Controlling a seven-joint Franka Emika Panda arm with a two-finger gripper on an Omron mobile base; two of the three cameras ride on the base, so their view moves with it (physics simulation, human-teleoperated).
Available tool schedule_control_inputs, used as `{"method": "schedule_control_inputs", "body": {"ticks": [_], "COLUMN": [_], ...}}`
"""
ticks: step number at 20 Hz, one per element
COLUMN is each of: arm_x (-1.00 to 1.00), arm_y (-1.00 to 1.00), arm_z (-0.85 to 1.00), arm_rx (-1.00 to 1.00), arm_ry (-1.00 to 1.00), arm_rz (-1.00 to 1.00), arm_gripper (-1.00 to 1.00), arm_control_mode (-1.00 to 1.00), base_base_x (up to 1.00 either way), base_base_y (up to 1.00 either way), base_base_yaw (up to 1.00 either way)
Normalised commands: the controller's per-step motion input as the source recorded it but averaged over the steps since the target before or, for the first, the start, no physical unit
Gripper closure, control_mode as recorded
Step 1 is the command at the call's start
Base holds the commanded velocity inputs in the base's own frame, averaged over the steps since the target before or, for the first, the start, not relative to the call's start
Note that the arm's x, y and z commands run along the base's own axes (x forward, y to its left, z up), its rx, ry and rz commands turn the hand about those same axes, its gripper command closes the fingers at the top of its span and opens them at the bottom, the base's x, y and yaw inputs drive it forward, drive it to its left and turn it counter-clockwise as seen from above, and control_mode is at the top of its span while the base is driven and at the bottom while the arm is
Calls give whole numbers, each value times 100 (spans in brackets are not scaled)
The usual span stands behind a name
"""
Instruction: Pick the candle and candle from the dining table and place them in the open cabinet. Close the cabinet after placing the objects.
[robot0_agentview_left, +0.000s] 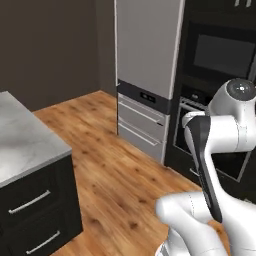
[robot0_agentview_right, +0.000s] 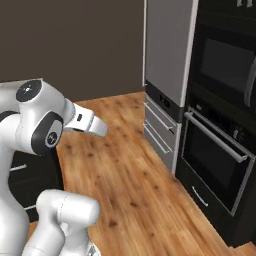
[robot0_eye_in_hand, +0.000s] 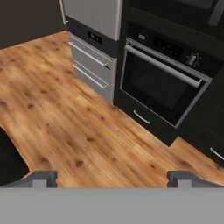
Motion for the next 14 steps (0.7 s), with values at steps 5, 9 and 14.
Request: {"method": "schedule_control_inputs", "body": {"ticks": [5, 9, 14], "arm_x": [0, 0, 0], "arm_y": [0, 0, 0], "arm_z": [0, 0, 0], "arm_rx": [0, 0, 0], "arm_ry": [0, 0, 0], "arm_rz": [0, 0, 0], "arm_gripper": [-100, -100, -100], "arm_control_mode": [100, 100, 100], "base_base_x": [-29, -25, -20], "base_base_y": [59, 65, 68], "base_base_yaw": [27, 24, 23]}}
